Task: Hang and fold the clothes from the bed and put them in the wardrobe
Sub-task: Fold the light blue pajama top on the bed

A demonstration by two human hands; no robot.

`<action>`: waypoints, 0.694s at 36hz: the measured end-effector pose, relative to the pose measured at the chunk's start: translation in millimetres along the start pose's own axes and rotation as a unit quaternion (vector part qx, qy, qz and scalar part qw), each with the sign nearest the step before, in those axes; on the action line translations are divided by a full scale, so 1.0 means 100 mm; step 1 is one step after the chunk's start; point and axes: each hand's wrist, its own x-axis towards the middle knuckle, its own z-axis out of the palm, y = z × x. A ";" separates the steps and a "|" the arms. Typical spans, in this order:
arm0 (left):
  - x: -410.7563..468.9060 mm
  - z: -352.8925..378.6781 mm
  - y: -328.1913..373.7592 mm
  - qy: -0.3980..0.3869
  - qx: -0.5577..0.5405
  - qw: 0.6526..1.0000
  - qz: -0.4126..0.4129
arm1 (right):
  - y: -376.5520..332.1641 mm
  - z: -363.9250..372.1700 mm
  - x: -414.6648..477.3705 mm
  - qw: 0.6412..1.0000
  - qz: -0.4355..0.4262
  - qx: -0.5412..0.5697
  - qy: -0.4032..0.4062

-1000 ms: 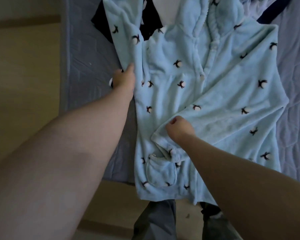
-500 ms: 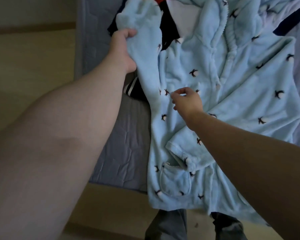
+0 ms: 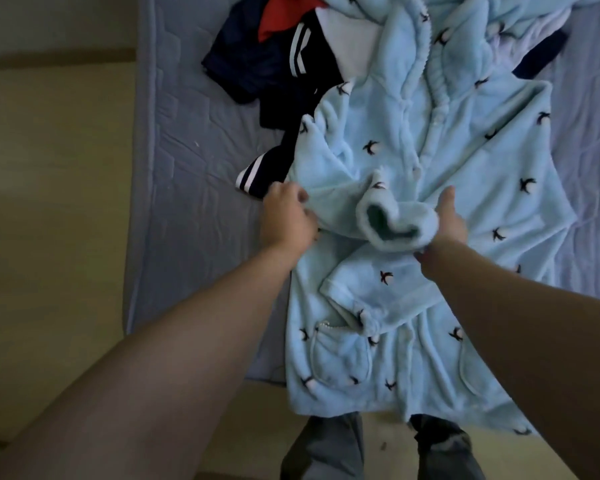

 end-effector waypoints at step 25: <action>-0.09 0.25 0.17 -0.059 -0.607 0.678 -0.411 | 0.33 -0.34 0.06 0.963 0.093 0.145 -0.209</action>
